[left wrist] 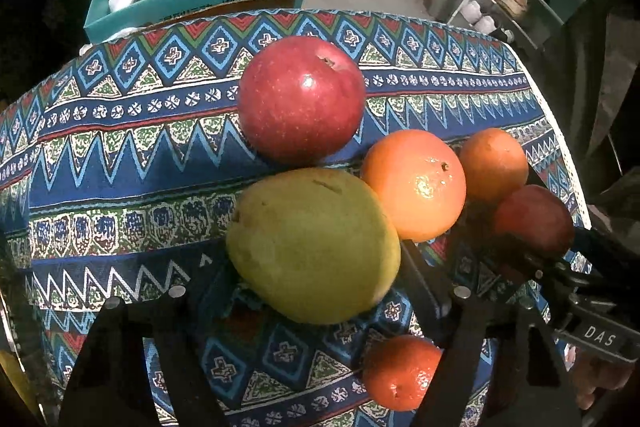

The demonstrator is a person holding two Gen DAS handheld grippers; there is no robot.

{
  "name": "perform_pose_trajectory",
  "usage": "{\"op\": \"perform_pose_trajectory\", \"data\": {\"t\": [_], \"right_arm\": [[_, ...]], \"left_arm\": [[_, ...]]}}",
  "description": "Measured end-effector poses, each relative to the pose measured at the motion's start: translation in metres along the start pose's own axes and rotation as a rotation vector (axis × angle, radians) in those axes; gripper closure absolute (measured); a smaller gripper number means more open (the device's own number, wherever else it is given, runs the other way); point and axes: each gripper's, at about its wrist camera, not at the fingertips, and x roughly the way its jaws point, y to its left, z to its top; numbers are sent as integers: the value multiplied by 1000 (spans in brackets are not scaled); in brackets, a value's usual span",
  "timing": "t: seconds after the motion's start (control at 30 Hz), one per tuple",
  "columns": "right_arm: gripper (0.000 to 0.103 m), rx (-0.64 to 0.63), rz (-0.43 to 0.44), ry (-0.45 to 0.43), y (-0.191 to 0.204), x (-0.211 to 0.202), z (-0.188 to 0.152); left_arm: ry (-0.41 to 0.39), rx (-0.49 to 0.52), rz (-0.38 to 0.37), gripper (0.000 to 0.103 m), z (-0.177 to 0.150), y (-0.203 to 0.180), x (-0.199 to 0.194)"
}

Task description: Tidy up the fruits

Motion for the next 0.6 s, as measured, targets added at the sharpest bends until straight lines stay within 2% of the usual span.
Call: {"op": "perform_pose_trajectory", "data": {"t": [0.23, 0.6], "right_arm": [[26, -12, -4, -35, 5, -11, 3], [26, -49, -11, -130, 20, -50, 12]], "left_arm": [[-11, 13, 19, 26, -7, 1, -10], [-89, 21, 25, 33, -11, 4, -60]]}}
